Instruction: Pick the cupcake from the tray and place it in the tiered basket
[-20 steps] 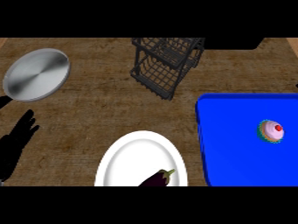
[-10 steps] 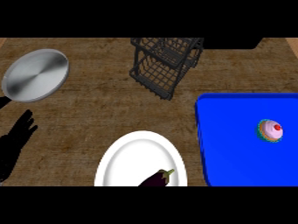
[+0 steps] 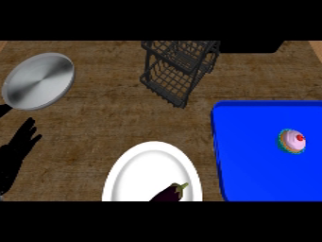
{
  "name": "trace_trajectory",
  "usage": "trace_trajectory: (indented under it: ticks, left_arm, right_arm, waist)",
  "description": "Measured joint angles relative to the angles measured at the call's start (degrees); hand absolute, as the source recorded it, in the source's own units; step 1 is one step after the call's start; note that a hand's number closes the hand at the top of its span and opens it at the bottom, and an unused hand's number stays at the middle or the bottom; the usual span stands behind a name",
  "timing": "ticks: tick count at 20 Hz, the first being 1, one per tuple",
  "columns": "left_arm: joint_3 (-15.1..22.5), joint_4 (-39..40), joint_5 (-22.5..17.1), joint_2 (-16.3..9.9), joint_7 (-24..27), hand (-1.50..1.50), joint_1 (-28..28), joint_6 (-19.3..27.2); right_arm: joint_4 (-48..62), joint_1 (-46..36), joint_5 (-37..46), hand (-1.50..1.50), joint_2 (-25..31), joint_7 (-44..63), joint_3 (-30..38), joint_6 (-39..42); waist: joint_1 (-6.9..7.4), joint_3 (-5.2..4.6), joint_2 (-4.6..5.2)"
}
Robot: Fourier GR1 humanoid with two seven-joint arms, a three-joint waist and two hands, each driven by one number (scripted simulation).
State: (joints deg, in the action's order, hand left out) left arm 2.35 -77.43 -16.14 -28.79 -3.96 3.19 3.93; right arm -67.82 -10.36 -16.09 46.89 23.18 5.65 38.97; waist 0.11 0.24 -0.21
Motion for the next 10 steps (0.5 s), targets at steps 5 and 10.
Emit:
trace_trajectory:
  ticks: [5, 10]
  left_arm:
    - [-1.9, -0.4, 1.4, 0.9, -1.0, 0.0, -0.1, -1.6]
    - [-3.5, -0.8, 3.3, 2.6, -1.8, 0.0, -0.2, -2.7]
  right_arm:
    - [2.2, -0.7, 4.1, -1.5, -3.2, -2.5, 1.1, 0.7]
    - [3.3, -1.5, 7.2, -1.5, -5.8, -3.8, 2.8, 0.8]
  waist:
    - [0.07, -0.04, 0.02]
    - [0.07, -0.06, 0.06]
